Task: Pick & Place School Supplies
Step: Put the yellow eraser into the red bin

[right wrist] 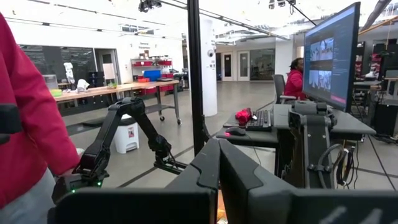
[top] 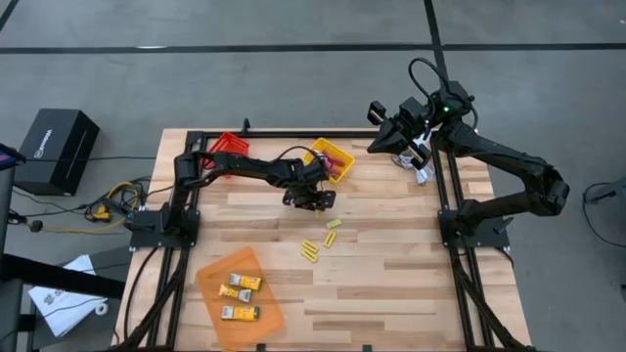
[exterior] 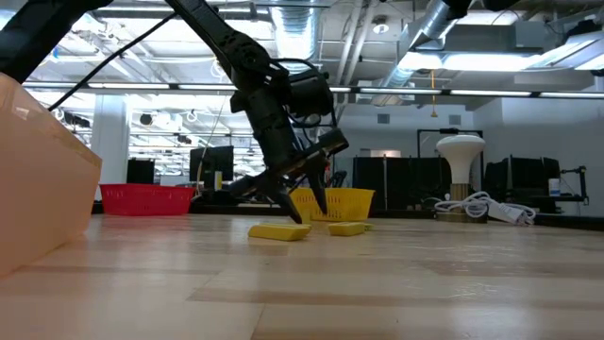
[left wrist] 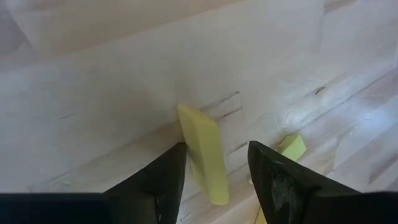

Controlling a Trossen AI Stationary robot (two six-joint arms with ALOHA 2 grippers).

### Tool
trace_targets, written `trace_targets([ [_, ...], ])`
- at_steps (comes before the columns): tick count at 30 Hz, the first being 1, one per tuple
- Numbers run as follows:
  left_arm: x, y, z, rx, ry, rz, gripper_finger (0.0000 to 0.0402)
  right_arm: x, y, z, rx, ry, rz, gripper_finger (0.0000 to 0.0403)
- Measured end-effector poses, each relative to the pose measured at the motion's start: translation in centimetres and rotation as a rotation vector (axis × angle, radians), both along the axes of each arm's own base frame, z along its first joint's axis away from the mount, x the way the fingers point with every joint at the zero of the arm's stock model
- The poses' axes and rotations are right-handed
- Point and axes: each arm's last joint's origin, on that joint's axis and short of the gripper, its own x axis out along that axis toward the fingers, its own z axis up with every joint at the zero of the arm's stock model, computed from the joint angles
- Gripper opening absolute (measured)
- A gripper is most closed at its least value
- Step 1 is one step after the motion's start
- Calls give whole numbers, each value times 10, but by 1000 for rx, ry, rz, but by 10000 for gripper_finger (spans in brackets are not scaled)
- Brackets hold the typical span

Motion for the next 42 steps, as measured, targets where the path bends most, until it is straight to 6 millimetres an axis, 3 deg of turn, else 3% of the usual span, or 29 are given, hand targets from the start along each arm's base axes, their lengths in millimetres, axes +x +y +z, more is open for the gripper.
trace_targets([
  [4, -1, 2, -2, 14, 9, -19, 132, 0, 0, 0, 0, 0, 0, 0],
  [9, -2, 1, -13, -18, 38, -53, 30, 1, -1, -1, 3, 3, -1, 0],
  [13, -1, 0, -14, -2, 39, -53, 27, 2, -1, -1, 4, 4, -1, 0],
  [18, -3, 2, 2, 47, -11, -49, 27, 2, -2, -2, 5, 7, -4, 0],
  [20, -3, 2, 15, 99, -41, -54, 27, 1, -3, -2, 7, 7, -8, 0],
  [24, -6, -5, 59, 173, -168, -82, 27, 0, -5, -2, 7, 7, -18, 0],
  [31, -26, -30, 129, 339, -312, -123, 27, -1, -6, -1, -4, -8, -21, 0],
  [37, -58, -27, 152, 488, -174, -88, 26, -1, -6, 0, 5, -19, -45, 0],
  [42, -82, 2, 154, 583, -8, -67, 26, 0, -7, 1, 23, -21, -74, 0],
])
